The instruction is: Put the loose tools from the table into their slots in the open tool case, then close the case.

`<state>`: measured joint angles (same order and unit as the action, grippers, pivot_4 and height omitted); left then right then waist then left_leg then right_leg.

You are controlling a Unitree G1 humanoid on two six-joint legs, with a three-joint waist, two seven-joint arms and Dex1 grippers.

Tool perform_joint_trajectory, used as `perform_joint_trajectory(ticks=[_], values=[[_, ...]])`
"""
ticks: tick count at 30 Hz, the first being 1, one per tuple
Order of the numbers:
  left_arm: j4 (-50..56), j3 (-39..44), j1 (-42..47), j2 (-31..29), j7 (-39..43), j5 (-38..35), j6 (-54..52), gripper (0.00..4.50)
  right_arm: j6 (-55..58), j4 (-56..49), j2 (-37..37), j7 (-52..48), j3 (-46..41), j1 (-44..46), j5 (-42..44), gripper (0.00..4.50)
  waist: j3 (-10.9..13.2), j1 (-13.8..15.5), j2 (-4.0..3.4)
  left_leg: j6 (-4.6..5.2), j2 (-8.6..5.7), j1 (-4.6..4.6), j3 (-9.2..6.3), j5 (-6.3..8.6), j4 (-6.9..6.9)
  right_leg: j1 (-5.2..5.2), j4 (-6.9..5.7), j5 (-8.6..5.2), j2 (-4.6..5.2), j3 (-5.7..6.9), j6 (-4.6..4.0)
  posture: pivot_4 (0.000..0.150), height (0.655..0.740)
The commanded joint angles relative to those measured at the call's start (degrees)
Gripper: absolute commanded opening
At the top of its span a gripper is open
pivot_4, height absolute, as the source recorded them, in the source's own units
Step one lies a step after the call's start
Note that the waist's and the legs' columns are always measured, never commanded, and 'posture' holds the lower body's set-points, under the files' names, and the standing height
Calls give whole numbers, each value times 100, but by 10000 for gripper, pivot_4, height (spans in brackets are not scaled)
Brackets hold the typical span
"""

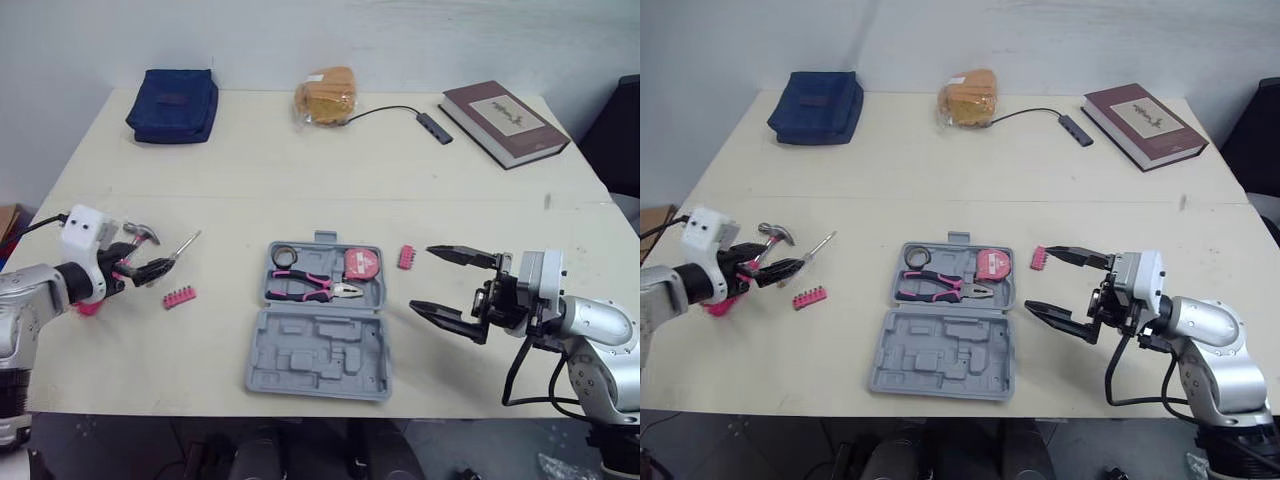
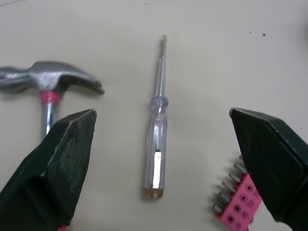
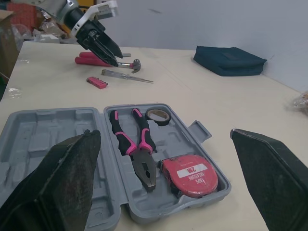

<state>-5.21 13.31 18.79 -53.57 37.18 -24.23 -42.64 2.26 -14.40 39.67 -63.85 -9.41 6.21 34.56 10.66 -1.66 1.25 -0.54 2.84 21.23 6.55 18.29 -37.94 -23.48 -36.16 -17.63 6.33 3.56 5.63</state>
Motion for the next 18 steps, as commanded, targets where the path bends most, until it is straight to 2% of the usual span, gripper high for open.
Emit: perform_joint_trajectory(ticks=[1,13,16,18], values=[[-94,-162,182,-71,17,294,101,44780,-103,-195,-57,16,-61,67,6,45000,1,5,1,1,1,0,0,0,-1,0,0,0,-1,-1,0,1500,7400],[-978,-740,683,236,308,648,-100,44780,13,-650,-158,12,170,-10,22,45000,1,28,3,13,-2,3,0,-5,-12,0,-11,3,4,-1,6,1500,7400],[-1199,-783,717,366,336,771,54,36744,-7,-652,-146,38,173,-2,-31,45000,1,29,3,14,-4,1,0,-7,-14,1,-16,3,5,-1,6,1500,7400],[-1355,-808,748,422,334,866,191,28367,-30,-605,-153,70,144,16,-66,45000,1,29,3,16,-5,-1,1,-8,-15,1,-19,3,10,-2,6,1500,7400]])
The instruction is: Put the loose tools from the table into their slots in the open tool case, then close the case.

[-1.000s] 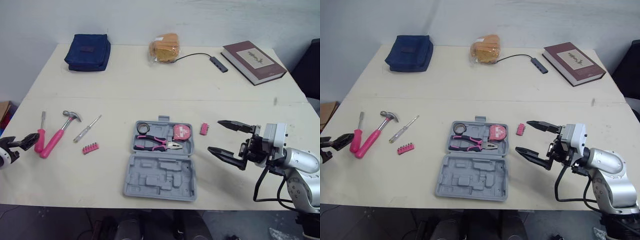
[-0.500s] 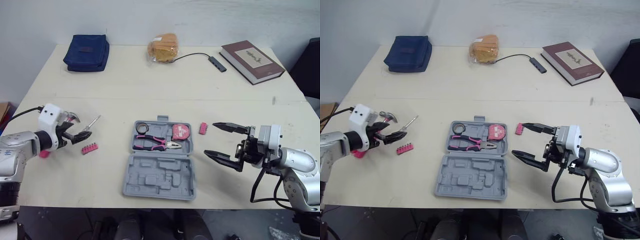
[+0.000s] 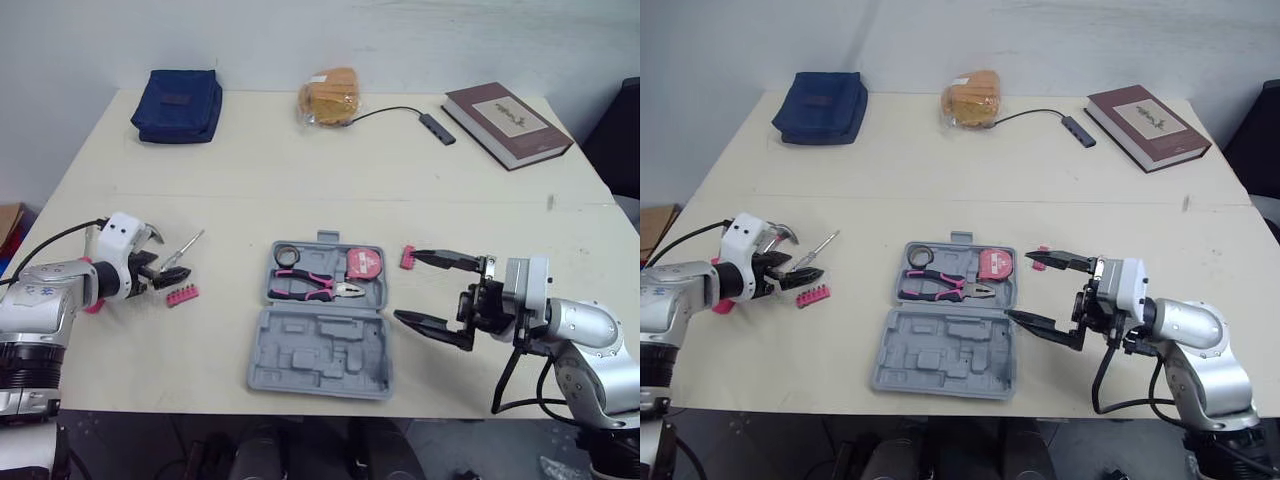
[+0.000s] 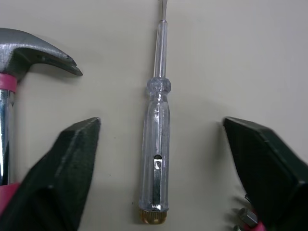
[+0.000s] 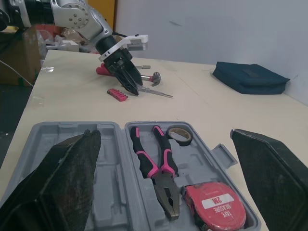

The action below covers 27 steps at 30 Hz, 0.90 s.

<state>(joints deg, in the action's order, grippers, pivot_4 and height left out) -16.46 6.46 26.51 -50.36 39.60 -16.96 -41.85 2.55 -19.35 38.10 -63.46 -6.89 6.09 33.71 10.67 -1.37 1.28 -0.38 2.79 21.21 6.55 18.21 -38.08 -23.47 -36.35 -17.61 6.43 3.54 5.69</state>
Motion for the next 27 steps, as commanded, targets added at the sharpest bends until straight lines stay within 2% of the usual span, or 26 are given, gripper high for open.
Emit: perform_joint_trajectory(ticks=[1,3,6,7,10,13,19,22,24,27], values=[[-280,-128,-12,115,108,170,150,24246,-65,-100,5,35,-113,29,9,45000,0,1,0,0,0,0,0,0,-1,0,0,0,0,0,0,1500,7400],[-338,-119,8,136,144,210,193,14114,-67,-94,8,37,-123,25,-1,45000,0,1,0,1,-1,0,1,0,-1,0,-2,0,2,1,0,1500,7400],[-254,87,-14,181,331,97,616,1427,-139,37,130,71,-341,49,-98,45000,0,10,0,2,-2,0,1,0,-2,0,-4,0,4,1,0,1500,7400],[-176,204,-29,208,449,0,843,511,-156,79,173,91,-435,58,-116,45000,0,13,0,3,-2,0,1,0,-3,0,-4,0,4,1,1,1500,7400],[54,497,19,160,606,-104,1265,511,-158,56,269,35,-548,-66,-105,45000,1,36,11,5,-2,7,3,0,-6,-3,-3,0,7,4,1,1500,7400],[765,649,-61,30,1145,-377,1625,511,-189,68,326,11,-625,-204,-167,45000,0,57,16,3,4,8,1,0,-5,-4,0,0,0,8,1,1500,7400],[1973,521,-173,143,1804,-879,1764,511,-395,249,373,-29,-696,-327,-346,45000,0,59,15,8,0,0,15,0,-5,0,4,3,6,-3,6,1500,7400],[2553,84,-242,157,2104,-801,1947,511,-635,439,380,-71,-744,-345,-439,45000,0,50,15,7,-2,0,16,0,-5,-1,4,4,0,-4,7,1500,7400],[3291,-551,-150,139,2304,-865,1535,511,-658,449,432,-183,-711,-492,-452,45000,0,77,15,7,-4,2,18,-1,-5,-2,5,4,-3,-3,7,1500,7400],[3855,-1164,24,68,2374,-738,1091,511,-663,451,438,-199,-697,-584,-467,45000,0,127,15,8,-5,4,19,0,-6,1,16,6,-5,-9,11,1500,7400]])
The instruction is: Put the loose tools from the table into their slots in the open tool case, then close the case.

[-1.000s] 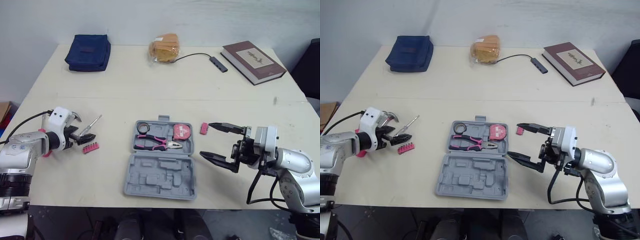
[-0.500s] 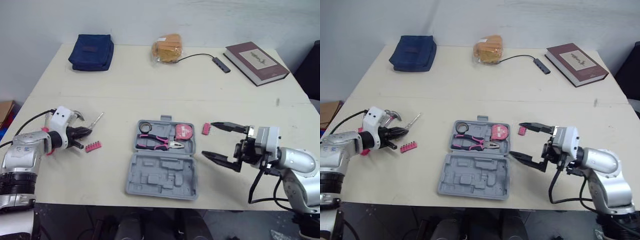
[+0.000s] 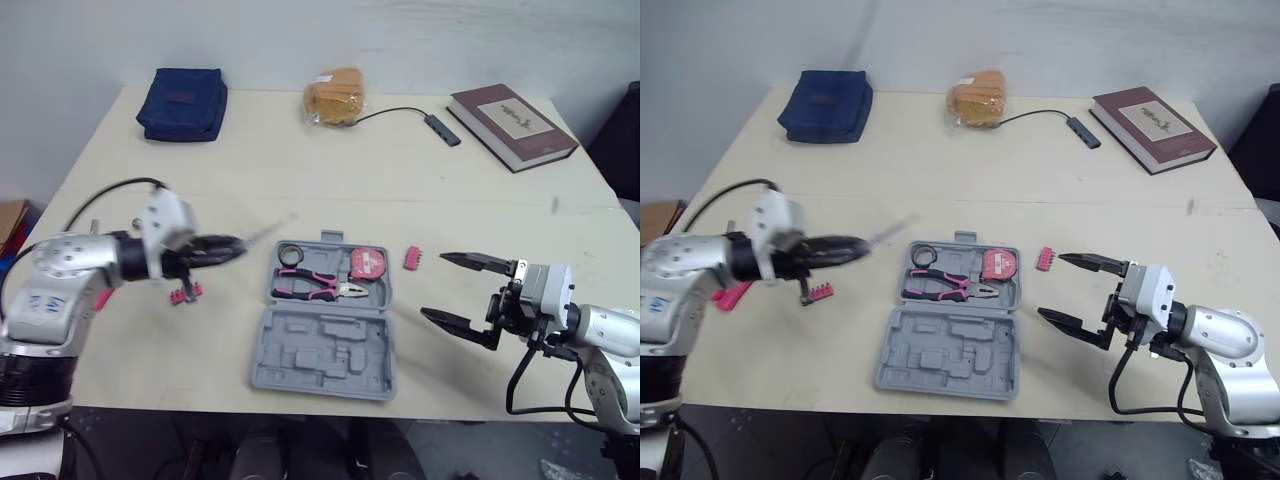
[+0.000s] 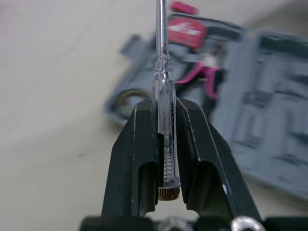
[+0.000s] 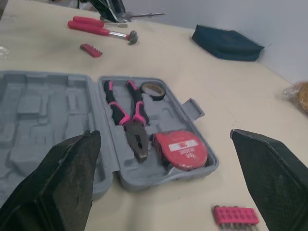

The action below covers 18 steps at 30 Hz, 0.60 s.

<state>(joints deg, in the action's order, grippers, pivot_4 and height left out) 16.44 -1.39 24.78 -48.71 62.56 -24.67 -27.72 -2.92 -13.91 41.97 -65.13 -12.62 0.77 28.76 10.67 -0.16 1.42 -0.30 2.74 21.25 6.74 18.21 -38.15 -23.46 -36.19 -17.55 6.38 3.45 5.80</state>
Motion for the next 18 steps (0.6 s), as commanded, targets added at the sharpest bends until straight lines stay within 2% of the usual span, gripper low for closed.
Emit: perform_joint_trajectory(ticks=[1,9,15,18], values=[[685,-542,257,-106,59,120,-414,511,-117,-97,46,-32,-126,-73,25,45000,0,10,0,0,-3,0,1,0,-1,0,1,1,-2,-3,2,1500,7400],[977,-1757,759,-131,-215,1100,-1012,511,-123,-237,9,39,-63,-314,-33,45000,0,5,0,-2,-6,-4,3,-2,-6,1,0,2,-22,-14,2,1500,7400],[832,-2258,929,-139,-275,1769,-881,511,-81,-409,19,125,-103,-501,-8,45000,0,18,0,-1,-5,-1,2,-1,-7,1,7,1,-24,-15,2,1500,7400],[776,-2306,963,-89,-167,1878,-713,511,-74,-473,31,168,-134,-597,-1,45000,0,17,0,-1,-5,-1,2,-1,-7,1,8,2,-25,-16,2,1500,7400]])
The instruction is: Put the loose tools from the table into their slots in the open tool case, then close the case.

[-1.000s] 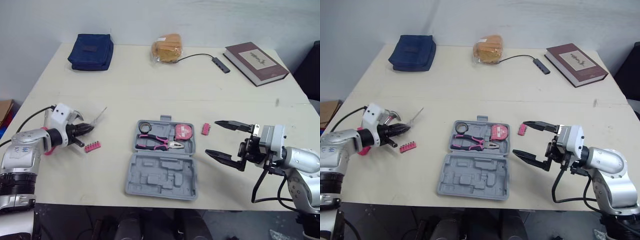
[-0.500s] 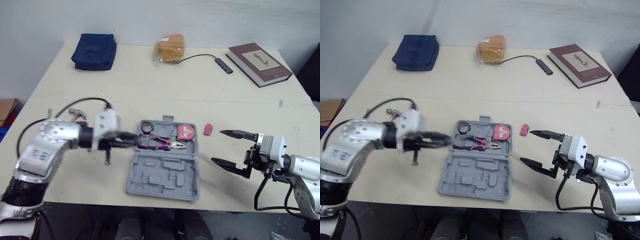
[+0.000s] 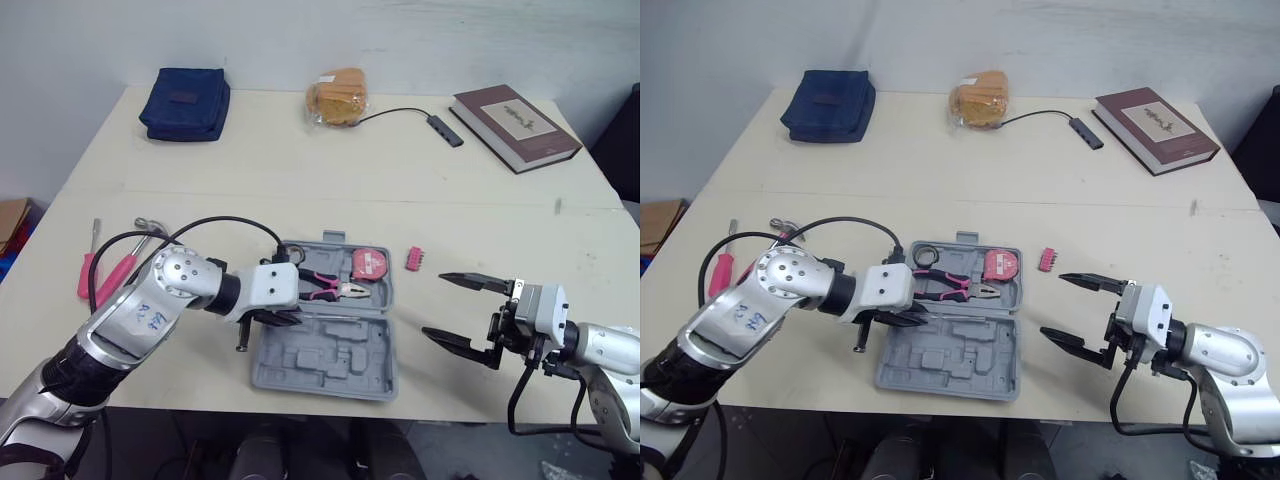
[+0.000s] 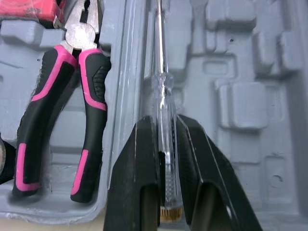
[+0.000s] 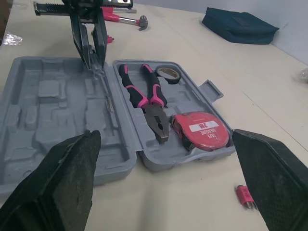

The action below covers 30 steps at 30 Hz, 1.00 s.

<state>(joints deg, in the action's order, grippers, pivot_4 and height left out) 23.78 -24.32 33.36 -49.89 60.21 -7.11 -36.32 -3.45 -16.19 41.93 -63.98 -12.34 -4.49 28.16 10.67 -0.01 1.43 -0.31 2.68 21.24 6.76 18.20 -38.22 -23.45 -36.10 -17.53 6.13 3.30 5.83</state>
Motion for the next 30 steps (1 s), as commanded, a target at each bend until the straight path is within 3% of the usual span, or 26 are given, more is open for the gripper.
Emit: perform_joint_trajectory(ticks=[1,16,23,30], values=[[30,-33,119,35,106,157,139,511,-23,-261,35,68,-169,-94,58,45000,0,1,0,0,0,0,0,0,0,0,0,0,0,0,0,1500,7400],[11,-221,94,154,155,661,91,511,-41,-354,-5,220,-100,-139,33,45000,0,3,0,1,0,0,0,0,-5,0,-3,0,-1,-1,0,1500,7400],[-10,-34,-170,610,-13,531,603,30479,-75,-354,-35,264,-74,-159,22,45000,0,12,0,2,0,1,-1,0,-10,1,-6,0,1,-2,0,1500,7400],[-201,411,-600,567,86,331,1319,30479,-72,-401,-66,321,-68,-242,4,45000,0,-6,-1,3,3,-2,-2,0,-12,4,-9,0,1,-1,0,1500,7400]])
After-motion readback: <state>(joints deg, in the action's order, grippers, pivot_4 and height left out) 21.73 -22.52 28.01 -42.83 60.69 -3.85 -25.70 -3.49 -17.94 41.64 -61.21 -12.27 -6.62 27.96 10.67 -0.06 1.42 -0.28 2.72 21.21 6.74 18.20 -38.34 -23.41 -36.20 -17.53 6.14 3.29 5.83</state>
